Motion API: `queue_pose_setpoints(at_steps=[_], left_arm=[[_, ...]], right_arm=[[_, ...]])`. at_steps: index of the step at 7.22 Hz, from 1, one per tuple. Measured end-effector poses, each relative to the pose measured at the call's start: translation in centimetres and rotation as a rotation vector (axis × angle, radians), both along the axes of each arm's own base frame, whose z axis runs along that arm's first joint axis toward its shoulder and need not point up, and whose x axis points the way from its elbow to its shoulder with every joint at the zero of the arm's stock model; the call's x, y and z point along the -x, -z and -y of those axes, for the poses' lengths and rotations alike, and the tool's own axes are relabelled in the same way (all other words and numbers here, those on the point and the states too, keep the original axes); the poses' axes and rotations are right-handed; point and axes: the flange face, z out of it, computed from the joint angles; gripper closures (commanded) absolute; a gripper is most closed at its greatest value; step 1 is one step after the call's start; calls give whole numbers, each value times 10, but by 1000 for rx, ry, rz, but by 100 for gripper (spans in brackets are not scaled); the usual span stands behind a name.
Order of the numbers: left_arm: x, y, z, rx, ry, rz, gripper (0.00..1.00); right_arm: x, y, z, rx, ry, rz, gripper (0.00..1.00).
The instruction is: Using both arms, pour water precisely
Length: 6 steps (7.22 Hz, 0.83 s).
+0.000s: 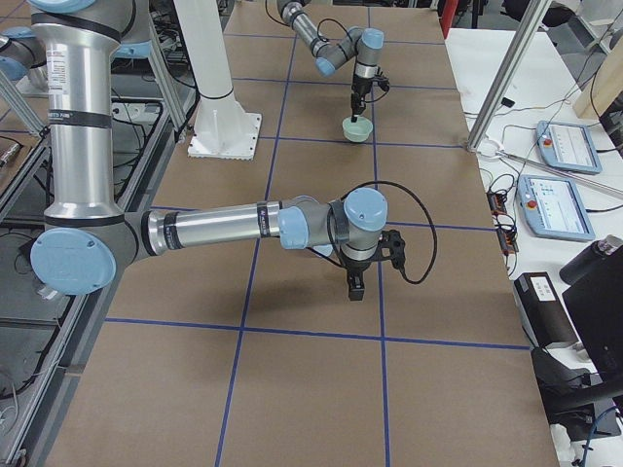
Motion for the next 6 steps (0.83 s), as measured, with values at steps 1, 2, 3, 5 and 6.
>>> queue_pose_setpoints(at_steps=[1, 2, 3, 5, 6], left_arm=[[-3, 1, -2, 0, -5, 0, 100], [-5, 1, -5, 1, -9, 1, 100], [-8, 1, -7, 1, -14, 1, 100], [-12, 0, -11, 3, -20, 2, 95], [-14, -1, -13, 4, -24, 4, 76]], right_arm=[[0, 0, 0, 0, 0, 0, 0], [0, 0, 0, 0, 0, -1, 0], [0, 0, 0, -1, 0, 0, 0], [0, 1, 0, -3, 0, 0, 0], [0, 2, 0, -3, 0, 0, 0]])
